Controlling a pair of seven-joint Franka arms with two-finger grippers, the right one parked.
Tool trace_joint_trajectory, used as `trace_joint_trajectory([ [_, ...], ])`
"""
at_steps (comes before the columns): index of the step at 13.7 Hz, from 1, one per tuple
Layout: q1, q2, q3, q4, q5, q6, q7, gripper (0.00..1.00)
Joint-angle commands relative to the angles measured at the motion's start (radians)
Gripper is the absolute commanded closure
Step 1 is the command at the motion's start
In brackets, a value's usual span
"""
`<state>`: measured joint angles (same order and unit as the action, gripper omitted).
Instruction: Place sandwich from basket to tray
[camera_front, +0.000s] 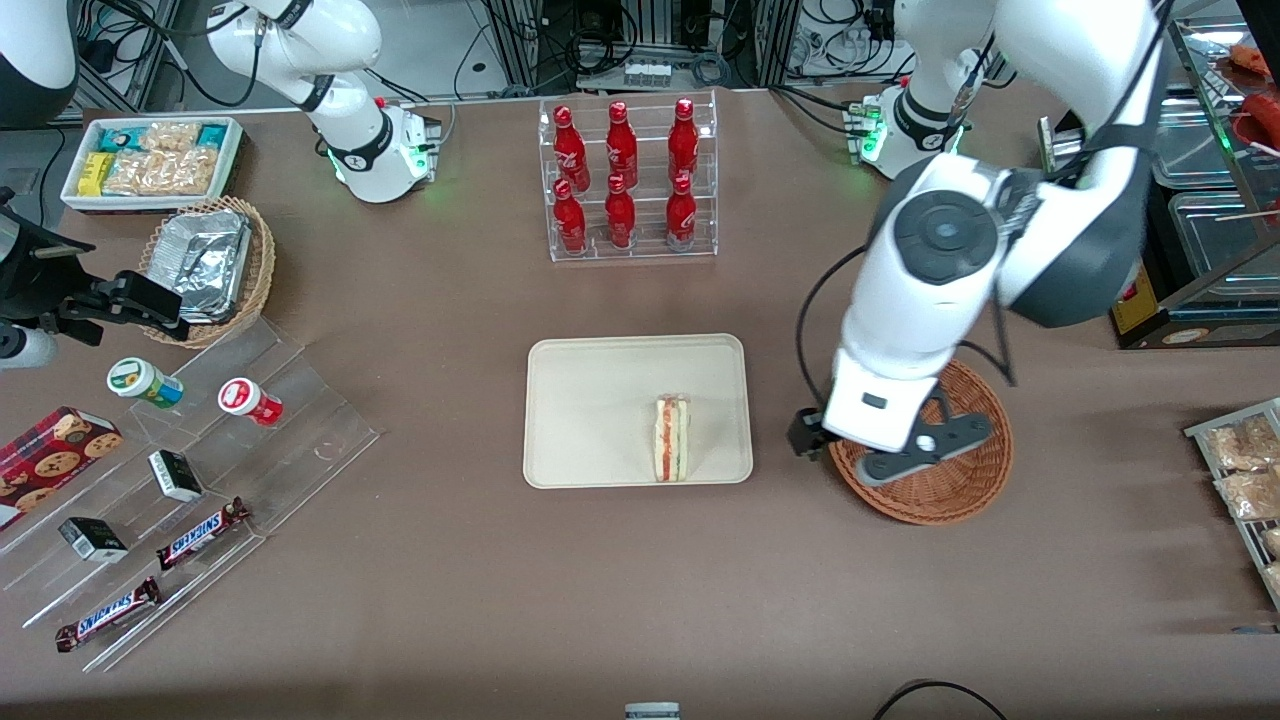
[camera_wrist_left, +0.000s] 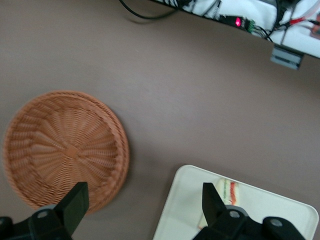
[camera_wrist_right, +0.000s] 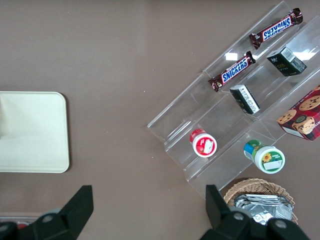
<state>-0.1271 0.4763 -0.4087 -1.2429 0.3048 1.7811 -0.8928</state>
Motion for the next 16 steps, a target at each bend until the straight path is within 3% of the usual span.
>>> trace_joint_trajectory([
  [1,0.053,-0.016,-0.005,0.057,-0.015,-0.086,0.040,0.00],
  [4,0.115,-0.063,-0.007,0.057,-0.030,-0.158,0.107,0.00],
  [9,0.254,-0.209,-0.001,-0.024,-0.160,-0.256,0.406,0.00],
  [16,0.270,-0.300,0.122,-0.061,-0.208,-0.462,0.923,0.00],
])
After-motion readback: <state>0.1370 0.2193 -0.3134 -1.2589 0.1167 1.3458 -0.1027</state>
